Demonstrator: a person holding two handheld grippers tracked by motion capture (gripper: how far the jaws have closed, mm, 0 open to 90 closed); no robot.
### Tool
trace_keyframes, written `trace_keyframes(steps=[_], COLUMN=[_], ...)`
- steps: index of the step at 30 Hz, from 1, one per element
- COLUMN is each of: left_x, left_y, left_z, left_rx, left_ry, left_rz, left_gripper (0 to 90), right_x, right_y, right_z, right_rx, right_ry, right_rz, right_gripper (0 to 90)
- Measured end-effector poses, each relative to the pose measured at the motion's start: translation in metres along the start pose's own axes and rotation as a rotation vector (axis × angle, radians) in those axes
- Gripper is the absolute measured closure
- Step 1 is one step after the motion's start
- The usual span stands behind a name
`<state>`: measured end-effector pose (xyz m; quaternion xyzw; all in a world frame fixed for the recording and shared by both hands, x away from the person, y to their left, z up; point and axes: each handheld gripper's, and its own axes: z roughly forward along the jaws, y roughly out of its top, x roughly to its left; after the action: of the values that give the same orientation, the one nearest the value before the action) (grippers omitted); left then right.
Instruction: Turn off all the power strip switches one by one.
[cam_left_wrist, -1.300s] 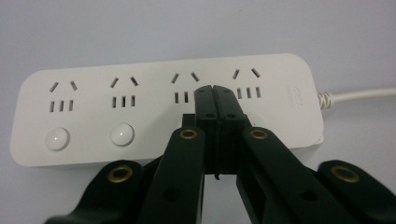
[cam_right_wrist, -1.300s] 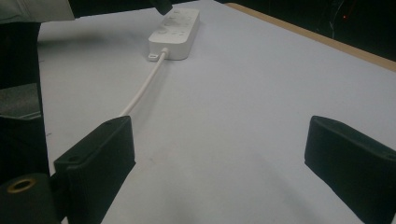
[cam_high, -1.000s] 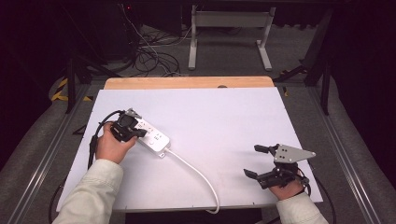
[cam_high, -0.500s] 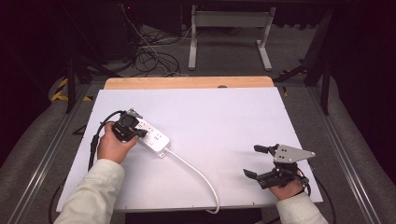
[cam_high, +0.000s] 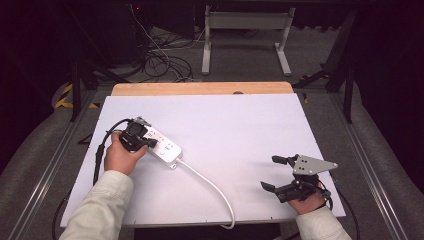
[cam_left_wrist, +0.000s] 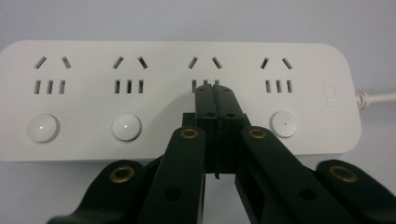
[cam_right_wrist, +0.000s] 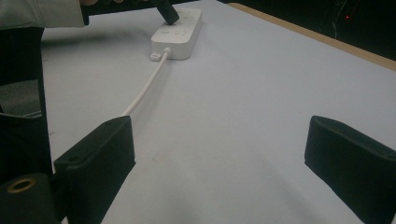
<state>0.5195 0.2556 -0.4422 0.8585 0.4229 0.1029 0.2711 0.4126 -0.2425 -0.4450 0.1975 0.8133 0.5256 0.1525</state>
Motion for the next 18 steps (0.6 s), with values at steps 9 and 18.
trace_keyframes(steps=[9, 18], left_x=[-0.0017, -0.0056], left_y=[0.0002, 0.0009], left_z=[0.0006, 0.0018], left_rx=[0.001, 0.007], left_ry=[0.007, 0.032], left_rz=[0.002, 0.017], left_gripper=[90.0, 90.0], right_x=[0.0008, 0.0016], right_y=[0.0001, 0.0003], right_z=[0.0001, -0.0003], right_rx=[0.001, -0.001], right_ry=[0.004, 0.005], right_rz=[-0.002, -0.005], right_gripper=[8.9, 8.9])
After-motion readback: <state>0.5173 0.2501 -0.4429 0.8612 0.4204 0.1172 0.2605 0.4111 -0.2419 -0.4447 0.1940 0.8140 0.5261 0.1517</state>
